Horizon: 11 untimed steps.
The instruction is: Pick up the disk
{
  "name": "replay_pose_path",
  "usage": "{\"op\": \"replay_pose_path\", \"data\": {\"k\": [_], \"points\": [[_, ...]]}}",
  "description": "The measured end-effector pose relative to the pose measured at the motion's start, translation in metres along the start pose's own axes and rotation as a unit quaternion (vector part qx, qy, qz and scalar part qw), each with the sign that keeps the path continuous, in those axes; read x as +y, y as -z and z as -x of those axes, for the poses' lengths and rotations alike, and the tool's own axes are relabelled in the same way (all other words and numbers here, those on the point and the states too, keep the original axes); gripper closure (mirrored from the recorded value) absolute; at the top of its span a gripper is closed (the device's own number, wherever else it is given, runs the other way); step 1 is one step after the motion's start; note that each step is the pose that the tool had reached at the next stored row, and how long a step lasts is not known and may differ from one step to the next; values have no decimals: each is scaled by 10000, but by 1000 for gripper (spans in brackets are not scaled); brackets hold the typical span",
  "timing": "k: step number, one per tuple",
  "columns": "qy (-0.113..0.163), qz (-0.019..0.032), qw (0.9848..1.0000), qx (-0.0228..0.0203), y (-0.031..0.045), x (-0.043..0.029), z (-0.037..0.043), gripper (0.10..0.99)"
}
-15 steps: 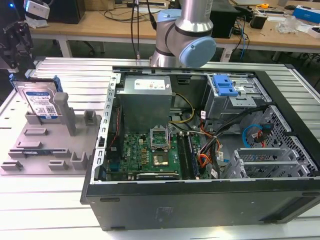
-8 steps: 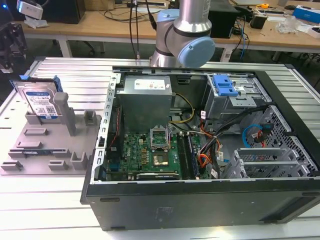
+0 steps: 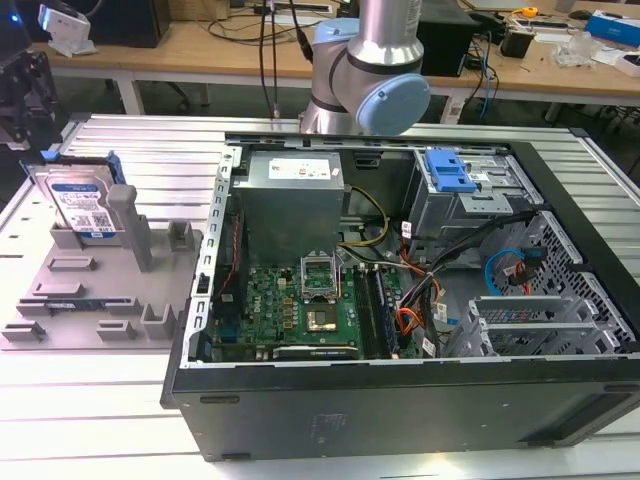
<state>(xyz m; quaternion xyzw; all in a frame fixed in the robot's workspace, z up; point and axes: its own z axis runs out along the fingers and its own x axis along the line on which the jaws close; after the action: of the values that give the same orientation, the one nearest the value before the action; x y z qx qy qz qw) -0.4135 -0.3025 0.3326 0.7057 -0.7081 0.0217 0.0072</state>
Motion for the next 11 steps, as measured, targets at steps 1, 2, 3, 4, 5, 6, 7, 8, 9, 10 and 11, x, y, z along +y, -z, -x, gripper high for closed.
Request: {"op": "replay_pose_path", "data": {"k": [1, 2, 3, 4, 5, 6, 7, 8, 9, 10, 11], "points": [[1, 0, 10000, 0, -29, 0, 1, 529], [1, 2, 10000, 0, -55, 1, 2, 529], [1, 4, 10000, 0, -63, 0, 2, 529], [1, 6, 10000, 0, -69, -1, 2, 529], [1, 6, 10000, 0, -78, -2, 0, 529], [1, 7, 10000, 0, -84, -2, -2, 529], [1, 10, 10000, 0, -97, -6, -6, 529], [2, 10, 10000, 0, -102, -6, -10, 529], [2, 11, 10000, 0, -106, -7, -14, 529], [1, 11, 10000, 0, -115, -13, -22, 529], [2, 12, 10000, 0, -120, -20, -26, 529]]}}
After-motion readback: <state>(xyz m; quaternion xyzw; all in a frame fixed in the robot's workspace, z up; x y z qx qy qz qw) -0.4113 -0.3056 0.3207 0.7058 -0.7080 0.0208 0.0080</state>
